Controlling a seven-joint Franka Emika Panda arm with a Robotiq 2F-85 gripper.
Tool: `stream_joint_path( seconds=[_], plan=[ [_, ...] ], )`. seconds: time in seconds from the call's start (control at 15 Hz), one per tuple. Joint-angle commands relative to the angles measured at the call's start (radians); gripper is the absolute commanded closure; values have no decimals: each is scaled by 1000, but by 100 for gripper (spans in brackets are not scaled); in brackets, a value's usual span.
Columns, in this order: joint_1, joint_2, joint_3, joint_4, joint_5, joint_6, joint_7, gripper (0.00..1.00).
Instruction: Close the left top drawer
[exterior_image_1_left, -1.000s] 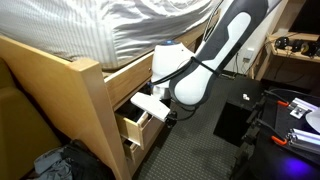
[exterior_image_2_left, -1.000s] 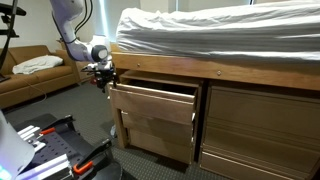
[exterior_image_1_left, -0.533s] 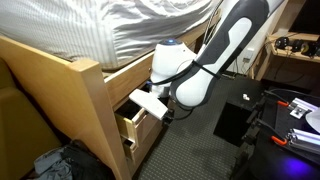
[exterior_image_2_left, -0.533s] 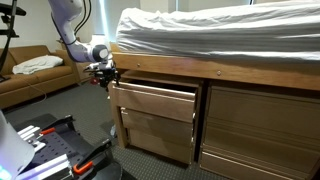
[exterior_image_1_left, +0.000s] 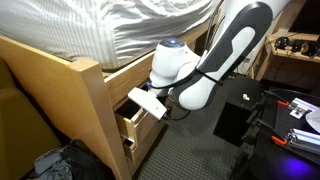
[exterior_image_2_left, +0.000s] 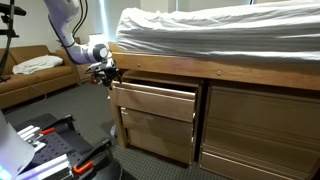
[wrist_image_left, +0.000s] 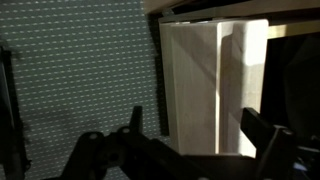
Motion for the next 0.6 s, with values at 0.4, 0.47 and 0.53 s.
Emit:
stream_joint_path(
  seconds=[0.4,0.47,0.53],
  plan=[
    [2,54,-21,53,2,-22,23,0],
    [-4,99,-29,90,5,-44,36,0],
    [-13,112,-22,107,3,-45,35,0]
  ],
)
